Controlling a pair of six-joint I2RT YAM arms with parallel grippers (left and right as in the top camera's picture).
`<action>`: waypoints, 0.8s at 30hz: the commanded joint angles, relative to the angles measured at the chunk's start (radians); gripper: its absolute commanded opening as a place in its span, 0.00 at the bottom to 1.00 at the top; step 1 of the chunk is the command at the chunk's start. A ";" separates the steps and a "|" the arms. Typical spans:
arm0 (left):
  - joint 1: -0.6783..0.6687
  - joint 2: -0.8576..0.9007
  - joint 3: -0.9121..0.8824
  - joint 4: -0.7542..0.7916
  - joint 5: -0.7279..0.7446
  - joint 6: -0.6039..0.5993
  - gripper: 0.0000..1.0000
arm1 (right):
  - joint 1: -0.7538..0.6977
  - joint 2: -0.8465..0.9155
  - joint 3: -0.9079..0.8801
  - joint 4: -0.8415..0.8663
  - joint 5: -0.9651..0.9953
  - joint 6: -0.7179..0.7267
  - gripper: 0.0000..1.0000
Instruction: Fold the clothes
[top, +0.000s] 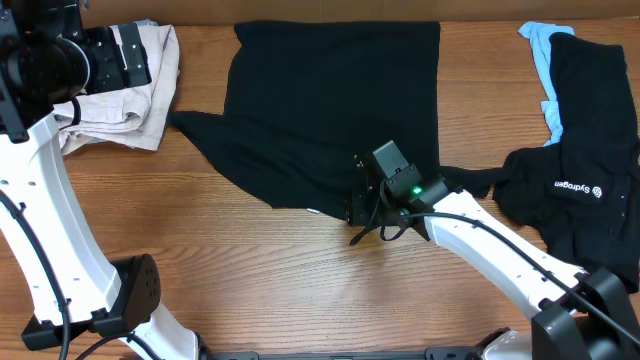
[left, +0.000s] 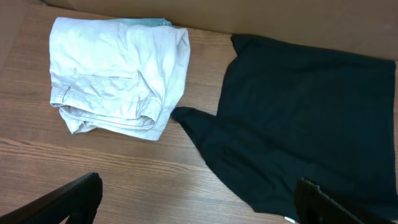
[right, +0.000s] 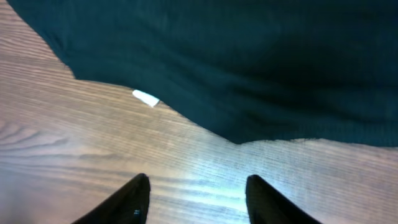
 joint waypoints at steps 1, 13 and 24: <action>-0.003 0.018 -0.003 -0.002 -0.006 -0.007 1.00 | -0.002 0.023 -0.037 0.060 0.059 -0.028 0.47; -0.003 0.108 -0.004 0.003 0.039 0.001 1.00 | -0.002 0.179 -0.040 0.129 0.056 -0.129 0.45; -0.004 0.182 -0.004 0.003 0.039 0.015 1.00 | -0.002 0.184 -0.040 -0.038 0.012 -0.047 0.45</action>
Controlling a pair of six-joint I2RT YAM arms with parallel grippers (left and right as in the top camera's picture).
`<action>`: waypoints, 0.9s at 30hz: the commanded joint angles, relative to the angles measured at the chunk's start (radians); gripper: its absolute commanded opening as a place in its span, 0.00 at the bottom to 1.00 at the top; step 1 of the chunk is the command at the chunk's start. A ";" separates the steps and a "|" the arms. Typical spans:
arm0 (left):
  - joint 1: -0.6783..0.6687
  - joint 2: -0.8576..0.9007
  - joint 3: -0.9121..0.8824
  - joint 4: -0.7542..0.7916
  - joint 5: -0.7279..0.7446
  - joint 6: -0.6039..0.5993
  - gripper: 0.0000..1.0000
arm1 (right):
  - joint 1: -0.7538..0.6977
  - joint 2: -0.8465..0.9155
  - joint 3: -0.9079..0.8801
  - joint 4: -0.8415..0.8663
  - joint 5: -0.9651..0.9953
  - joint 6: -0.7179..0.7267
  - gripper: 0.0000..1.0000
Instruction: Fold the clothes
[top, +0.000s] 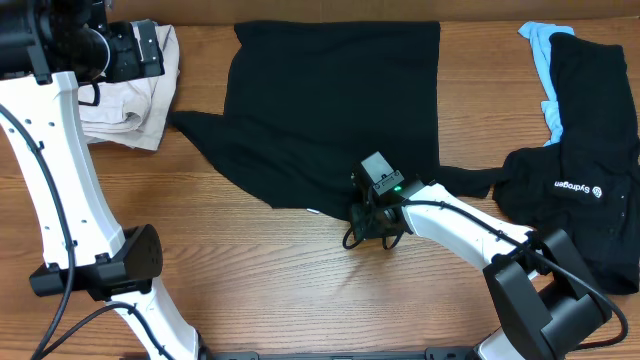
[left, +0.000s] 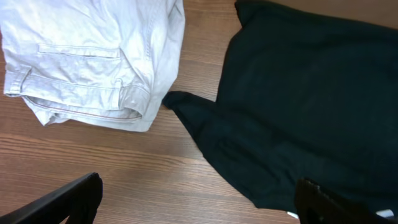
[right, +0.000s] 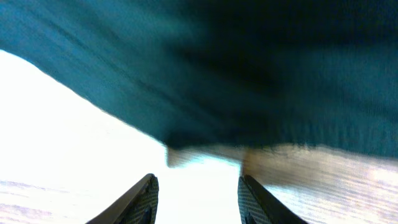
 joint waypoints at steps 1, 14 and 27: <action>-0.004 0.020 -0.003 0.001 0.014 0.021 1.00 | -0.002 0.004 -0.004 -0.032 -0.015 0.050 0.45; -0.004 0.023 -0.003 0.013 0.022 0.029 0.99 | -0.059 0.055 -0.004 0.164 -0.013 0.004 0.50; -0.018 0.023 -0.003 0.031 0.021 0.030 1.00 | -0.075 0.100 -0.001 0.149 -0.004 0.100 0.04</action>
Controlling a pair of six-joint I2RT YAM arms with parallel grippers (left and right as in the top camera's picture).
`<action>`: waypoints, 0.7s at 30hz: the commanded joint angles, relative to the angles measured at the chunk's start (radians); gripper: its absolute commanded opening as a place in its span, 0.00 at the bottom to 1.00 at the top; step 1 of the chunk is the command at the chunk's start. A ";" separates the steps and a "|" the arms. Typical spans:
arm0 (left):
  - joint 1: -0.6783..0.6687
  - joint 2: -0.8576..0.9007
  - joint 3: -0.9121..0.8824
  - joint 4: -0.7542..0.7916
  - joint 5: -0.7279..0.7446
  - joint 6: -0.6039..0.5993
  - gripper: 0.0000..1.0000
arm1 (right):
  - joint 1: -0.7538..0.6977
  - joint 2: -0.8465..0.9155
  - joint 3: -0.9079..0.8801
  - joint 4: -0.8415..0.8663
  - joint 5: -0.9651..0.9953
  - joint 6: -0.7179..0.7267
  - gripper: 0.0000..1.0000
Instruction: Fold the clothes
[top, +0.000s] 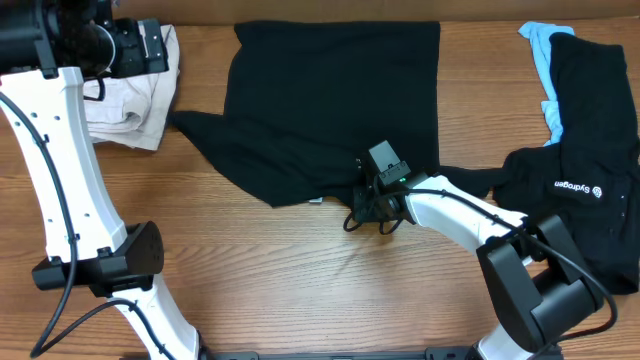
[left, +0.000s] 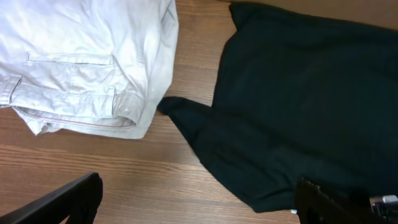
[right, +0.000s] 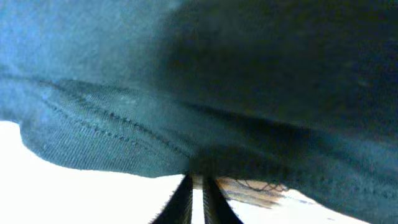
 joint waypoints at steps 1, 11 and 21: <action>-0.008 0.007 -0.003 0.005 0.011 0.023 1.00 | -0.017 0.038 -0.013 -0.019 0.007 0.041 0.04; -0.008 0.007 -0.003 0.008 0.011 0.023 1.00 | -0.027 -0.114 0.060 -0.183 -0.093 -0.017 0.53; -0.008 0.008 -0.003 0.008 0.011 0.023 1.00 | -0.027 -0.067 0.059 -0.031 -0.007 -0.095 0.55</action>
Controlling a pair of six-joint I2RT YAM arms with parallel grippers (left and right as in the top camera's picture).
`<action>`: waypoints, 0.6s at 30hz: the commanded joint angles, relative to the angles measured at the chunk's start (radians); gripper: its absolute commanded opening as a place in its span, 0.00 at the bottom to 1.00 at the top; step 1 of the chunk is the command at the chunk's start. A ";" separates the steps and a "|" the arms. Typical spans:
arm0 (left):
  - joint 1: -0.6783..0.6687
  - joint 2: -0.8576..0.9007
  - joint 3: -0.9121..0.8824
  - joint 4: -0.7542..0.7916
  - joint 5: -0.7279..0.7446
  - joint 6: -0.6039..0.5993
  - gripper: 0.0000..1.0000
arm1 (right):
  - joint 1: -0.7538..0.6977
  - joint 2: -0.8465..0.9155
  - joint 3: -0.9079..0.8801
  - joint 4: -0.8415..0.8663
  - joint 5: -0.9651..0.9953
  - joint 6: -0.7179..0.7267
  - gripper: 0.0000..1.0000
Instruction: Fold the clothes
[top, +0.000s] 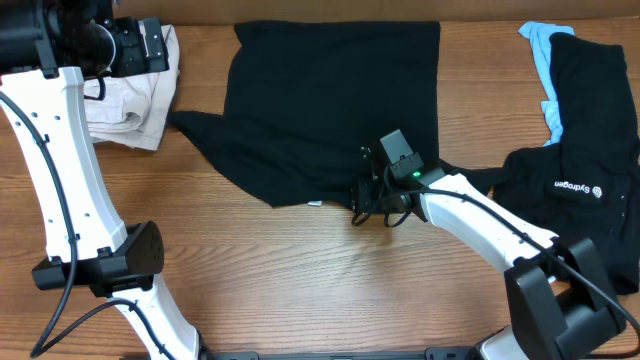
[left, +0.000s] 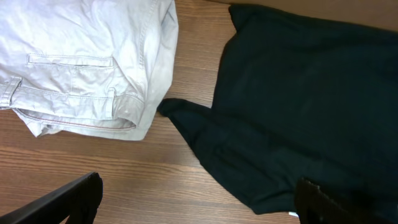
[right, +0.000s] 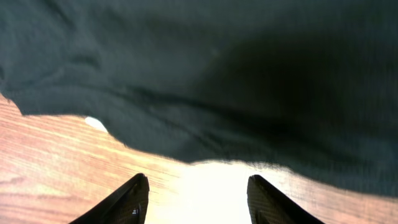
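A black shirt (top: 330, 100) lies spread on the wooden table (top: 250, 280), one sleeve (top: 200, 125) pointing left. Its lower hem (right: 205, 149) carries a small white tag (right: 94, 123). My right gripper (right: 199, 202) is open, hovering over bare wood just in front of that hem, with nothing between the fingers. In the overhead view it (top: 370, 203) sits at the shirt's lower edge. My left gripper (left: 196, 202) is open, high at the far left (top: 135, 45) near the beige trousers, looking down on the shirt's sleeve (left: 186, 115).
Folded beige trousers (top: 125, 95) lie at the back left. A crumpled black garment with a white logo (top: 580, 185) and a light blue garment (top: 545, 55) lie at the right edge.
My right gripper was shut on the shirt's lower hem; now it is open and drawn back a little, and the hem lies flat on the table. The left arm has not moved.
My right gripper was open over the wood in front of the hem, then open close against it, then shut on it. The hem's tagged edge shifted slightly toward the back. Now the hem is released. My left gripper shifted slightly right after the first moment and then stayed.
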 joint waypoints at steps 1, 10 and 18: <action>-0.007 0.008 -0.003 0.002 0.011 0.023 1.00 | -0.001 0.055 0.020 0.058 0.033 -0.065 0.55; -0.007 0.008 -0.003 0.002 0.011 0.023 1.00 | -0.001 0.127 0.020 0.108 0.063 -0.065 0.54; -0.007 0.011 -0.003 0.001 0.011 0.023 1.00 | 0.000 0.144 0.019 -0.044 0.062 0.021 0.61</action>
